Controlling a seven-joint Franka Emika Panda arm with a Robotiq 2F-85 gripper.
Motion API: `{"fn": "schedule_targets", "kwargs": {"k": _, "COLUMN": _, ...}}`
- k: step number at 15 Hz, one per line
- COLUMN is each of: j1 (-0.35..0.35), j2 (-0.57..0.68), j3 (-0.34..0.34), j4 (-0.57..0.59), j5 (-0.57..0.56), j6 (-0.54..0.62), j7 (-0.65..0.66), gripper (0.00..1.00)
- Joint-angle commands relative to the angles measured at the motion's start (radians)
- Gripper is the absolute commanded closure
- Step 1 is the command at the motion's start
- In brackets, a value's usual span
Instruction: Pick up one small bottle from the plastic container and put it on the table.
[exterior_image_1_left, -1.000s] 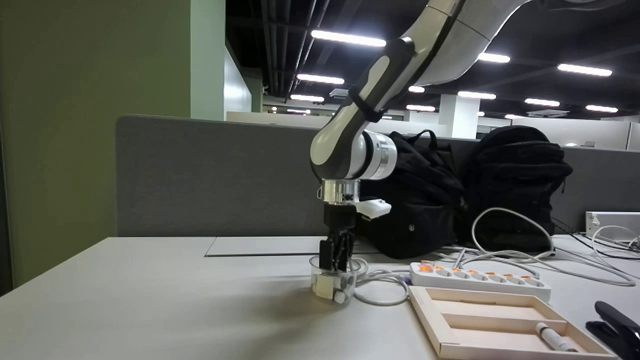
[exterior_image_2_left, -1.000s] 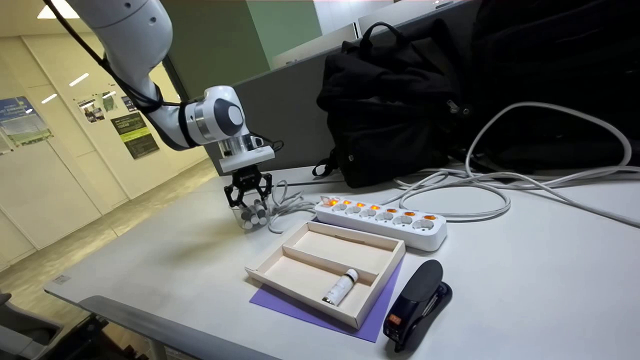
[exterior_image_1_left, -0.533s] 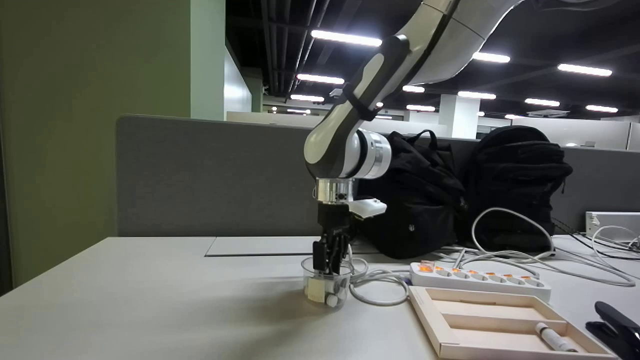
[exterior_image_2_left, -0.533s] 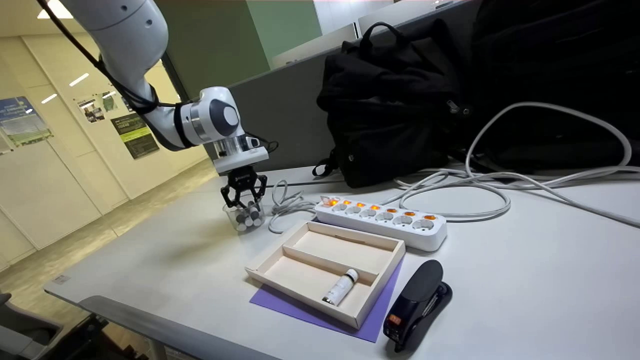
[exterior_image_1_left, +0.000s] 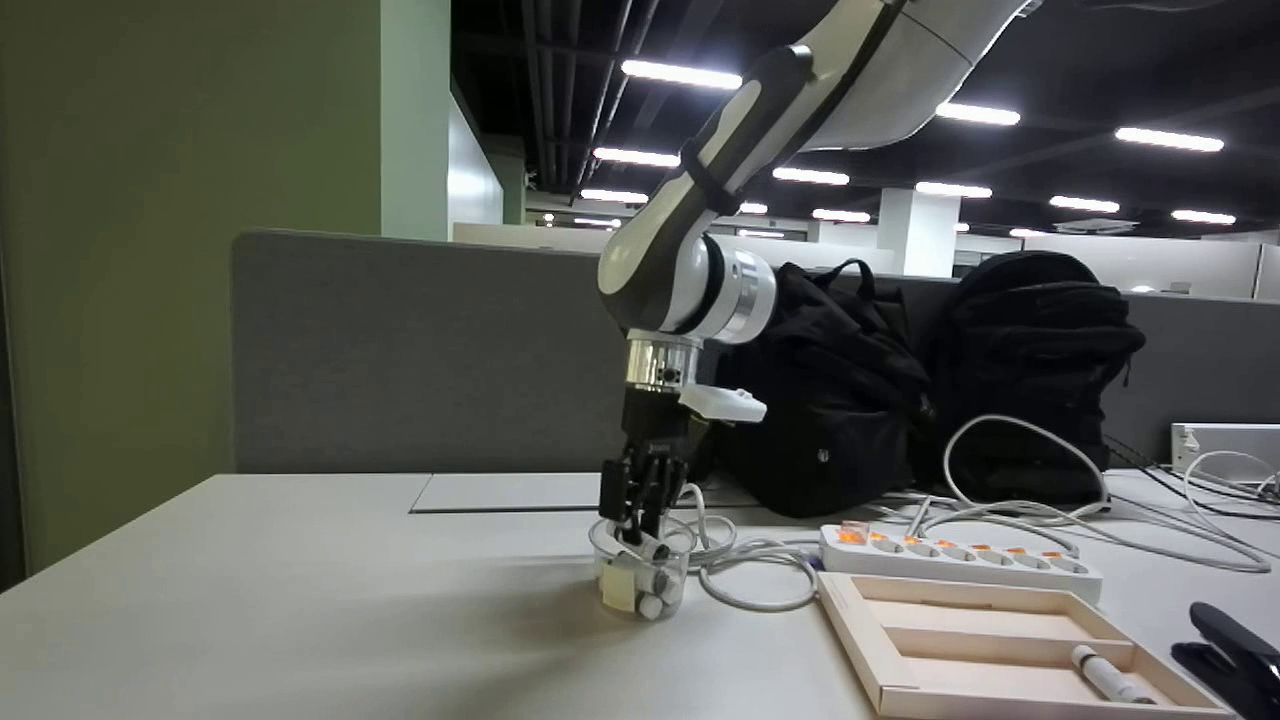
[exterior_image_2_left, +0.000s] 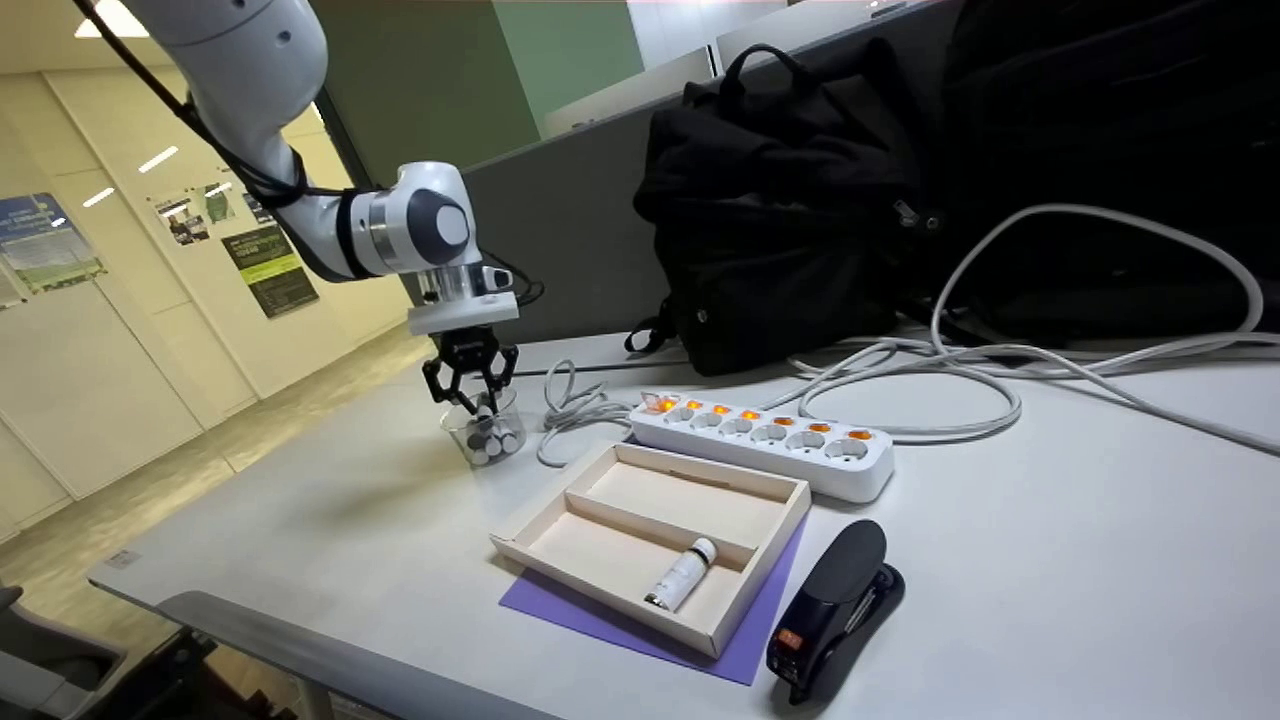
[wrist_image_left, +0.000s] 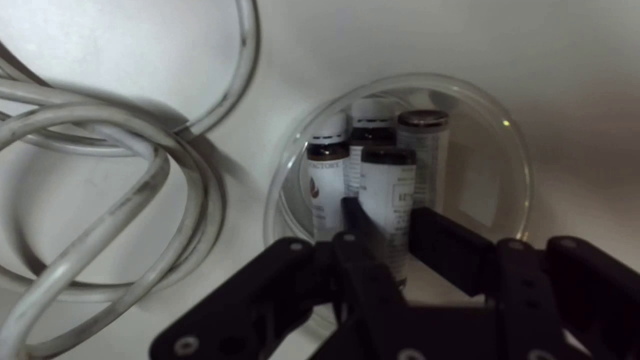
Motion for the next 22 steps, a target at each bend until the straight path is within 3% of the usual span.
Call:
{"fn": "schedule_targets", "kwargs": {"k": 1, "j1": -0.034, "j2": -0.065, "j3": 0.043, "j4": -0.03, "j5": 0.056, "j6": -0.041, "j7": 0.019, "gripper": 0.92}}
{"fn": "schedule_targets", "kwargs": {"k": 9, "j1": -0.007, "j2": -0.096, "j3": 0.091, "j4": 0.019, "j5": 0.135, "j6": -0.124, "j7": 0.02, "gripper": 0.92}}
{"fn": "schedule_targets", "kwargs": {"k": 14, "j1": 0.109, "j2": 0.042, "j3": 0.071, "j4": 0.092, "j5": 0.159, "j6": 0.002, "j7": 0.182, "gripper": 0.92}}
{"fn": "schedule_targets", "kwargs": {"k": 21, "j1": 0.201, "j2": 0.191, "j3": 0.043, "j4": 0.226, "j5": 0.141, "j6": 0.006, "j7": 0.325, "gripper": 0.92}}
{"fn": "schedule_targets", "kwargs": {"k": 22, "j1": 0.206, "j2": 0.195, "j3": 0.04, "j4": 0.237, "j5": 0.14, "j6": 0.003, "j7": 0.335, "gripper": 0.45}}
